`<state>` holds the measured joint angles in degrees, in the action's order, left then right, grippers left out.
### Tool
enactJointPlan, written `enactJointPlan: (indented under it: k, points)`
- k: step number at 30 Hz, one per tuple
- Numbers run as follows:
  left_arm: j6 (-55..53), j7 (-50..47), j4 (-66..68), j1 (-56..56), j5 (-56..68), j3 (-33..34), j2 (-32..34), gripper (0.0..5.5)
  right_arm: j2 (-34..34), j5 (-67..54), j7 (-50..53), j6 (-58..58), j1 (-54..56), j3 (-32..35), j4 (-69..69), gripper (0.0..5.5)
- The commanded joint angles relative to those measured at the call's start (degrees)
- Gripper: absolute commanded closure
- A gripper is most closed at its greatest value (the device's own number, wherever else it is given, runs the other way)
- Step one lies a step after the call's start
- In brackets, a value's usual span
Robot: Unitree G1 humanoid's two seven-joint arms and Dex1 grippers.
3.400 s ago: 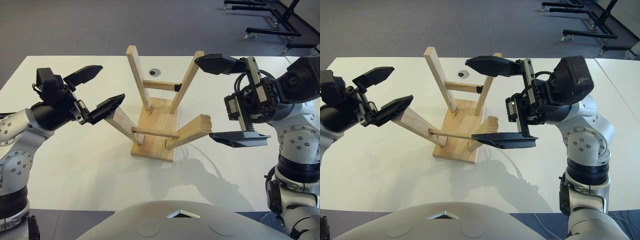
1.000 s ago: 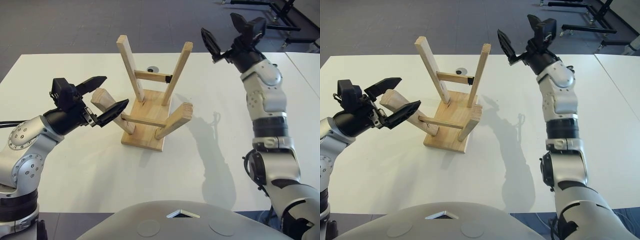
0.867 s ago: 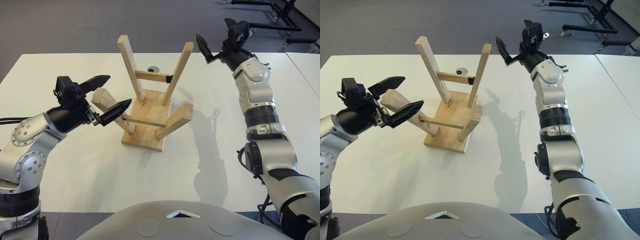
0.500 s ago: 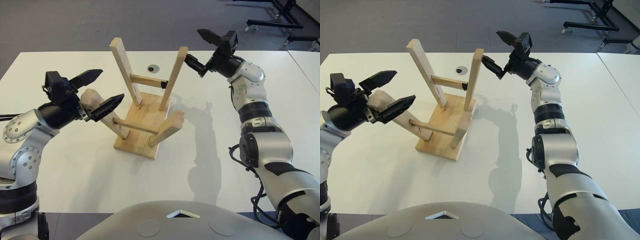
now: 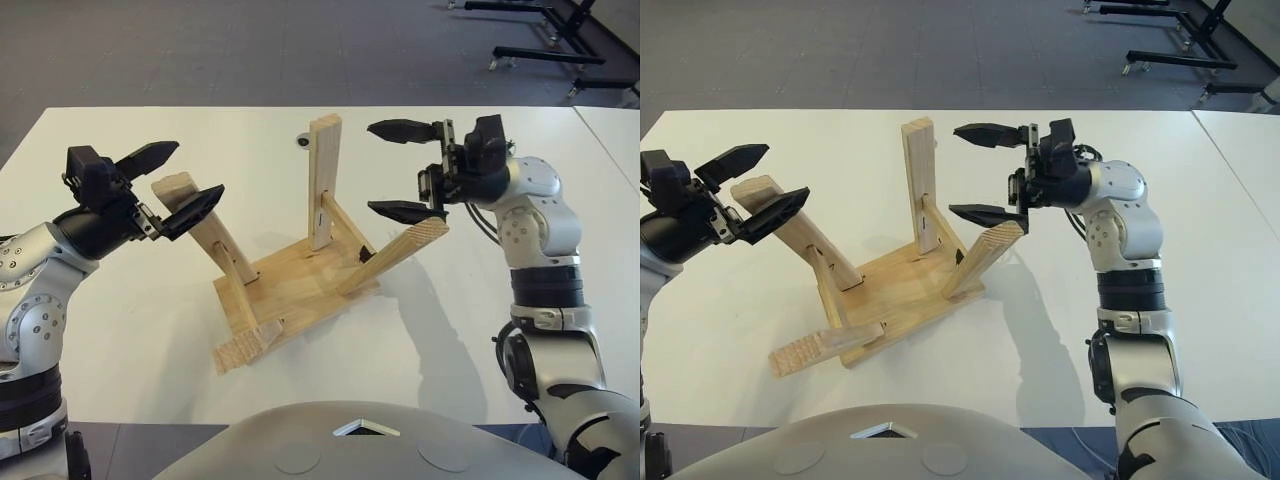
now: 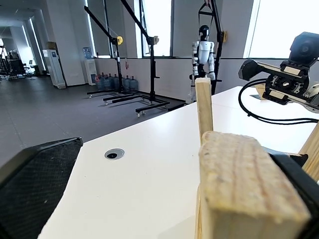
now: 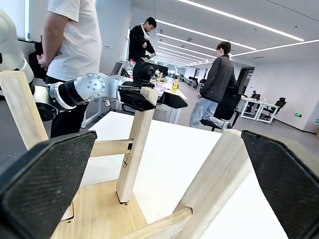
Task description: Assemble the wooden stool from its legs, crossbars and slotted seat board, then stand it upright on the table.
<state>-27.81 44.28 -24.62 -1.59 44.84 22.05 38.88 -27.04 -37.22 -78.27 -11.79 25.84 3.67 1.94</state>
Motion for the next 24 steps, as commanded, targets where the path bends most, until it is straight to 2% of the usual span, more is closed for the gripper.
enactJointPlan:
  k: [1, 3, 5, 8, 13, 24]
  points:
    - [-1.15, -0.01, -3.16, -0.58, 9.91, 8.95, 0.22, 0.10, -1.90, -1.22, 2.88, -1.45, -3.24, 2.94, -3.76, 0.14]
    - [-2.14, 0.62, -3.45, -1.05, 15.78, 14.41, 1.54, 0.10, -2.00, -1.83, 4.45, -1.89, -4.87, 3.98, -5.39, 0.14]
    - [-3.72, 1.55, -4.41, -2.80, 18.14, 14.89, 2.31, 0.10, -1.56, -1.86, 5.47, -1.98, -6.21, 3.93, -6.14, 0.14]
    - [-6.28, 3.64, -8.73, -9.27, 17.89, 8.38, 0.92, 0.10, -0.07, -1.87, 6.33, -2.28, -8.45, 1.96, -7.77, 0.14]
    - [-6.02, 5.19, -9.43, -17.83, 8.74, -1.20, 0.84, 0.10, 1.26, -2.79, 7.42, -3.51, -10.63, -0.85, -11.67, 0.14]
    - [2.74, 6.34, 1.72, -16.46, -10.04, -11.25, 3.32, 0.10, 1.49, -5.42, 8.96, -5.52, -11.44, -2.30, -15.21, 0.14]
